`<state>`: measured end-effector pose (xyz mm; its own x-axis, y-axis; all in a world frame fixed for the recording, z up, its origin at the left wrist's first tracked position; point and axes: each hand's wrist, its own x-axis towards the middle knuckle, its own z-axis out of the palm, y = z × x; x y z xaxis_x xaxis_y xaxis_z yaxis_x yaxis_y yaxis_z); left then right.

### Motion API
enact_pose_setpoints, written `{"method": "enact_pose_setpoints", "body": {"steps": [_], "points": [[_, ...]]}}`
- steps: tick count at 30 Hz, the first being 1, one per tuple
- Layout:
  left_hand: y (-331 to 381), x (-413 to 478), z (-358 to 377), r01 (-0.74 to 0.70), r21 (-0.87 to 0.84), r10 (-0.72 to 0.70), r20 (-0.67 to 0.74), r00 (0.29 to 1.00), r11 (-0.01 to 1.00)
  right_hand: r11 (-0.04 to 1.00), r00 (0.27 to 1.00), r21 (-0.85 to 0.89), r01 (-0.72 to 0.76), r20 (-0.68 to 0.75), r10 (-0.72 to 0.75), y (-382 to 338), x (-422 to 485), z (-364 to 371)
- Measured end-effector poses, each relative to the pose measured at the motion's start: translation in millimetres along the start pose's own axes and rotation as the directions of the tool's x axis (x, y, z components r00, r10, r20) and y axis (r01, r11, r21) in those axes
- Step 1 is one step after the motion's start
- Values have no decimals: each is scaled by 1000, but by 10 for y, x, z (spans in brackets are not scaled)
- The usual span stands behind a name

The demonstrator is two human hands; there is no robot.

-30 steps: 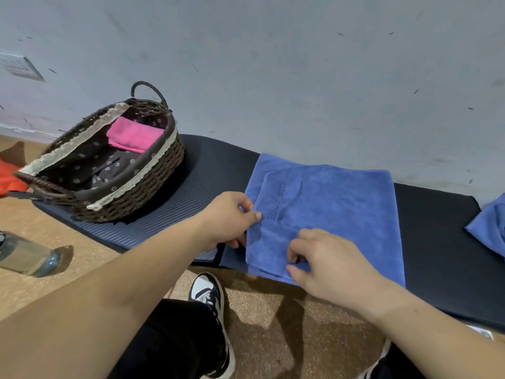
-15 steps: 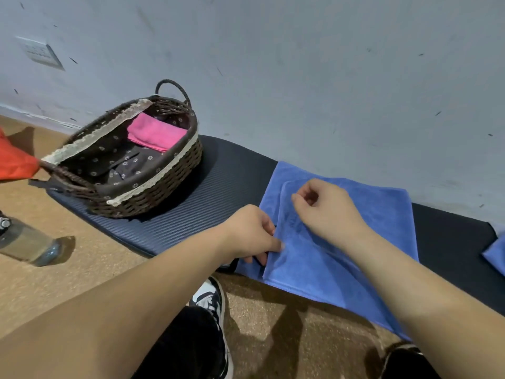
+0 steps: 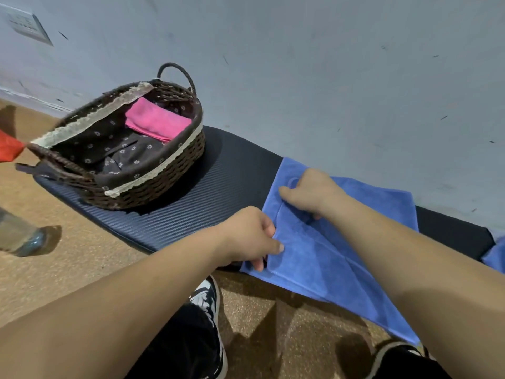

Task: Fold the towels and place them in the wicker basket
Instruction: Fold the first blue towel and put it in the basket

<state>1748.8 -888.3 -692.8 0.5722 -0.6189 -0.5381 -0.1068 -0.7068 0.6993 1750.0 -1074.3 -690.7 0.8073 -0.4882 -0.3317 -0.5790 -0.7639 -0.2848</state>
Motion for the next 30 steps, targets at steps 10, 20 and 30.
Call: {"method": "enact_pose_setpoints", "body": {"steps": [10,20,30], "points": [[9,-74,-46,-28,-50,28,-2,1000,998,964,988,265,-24,-142,64,42,-57,9],[-64,-112,-225,115,4,-115,61,992,993,951,978,302,61,-207,3,-263,-93,114],[-120,-45,-294,94,449,-91,-28,995,889,878,985,455,145,-151,-85,-30,-121,285]]}}
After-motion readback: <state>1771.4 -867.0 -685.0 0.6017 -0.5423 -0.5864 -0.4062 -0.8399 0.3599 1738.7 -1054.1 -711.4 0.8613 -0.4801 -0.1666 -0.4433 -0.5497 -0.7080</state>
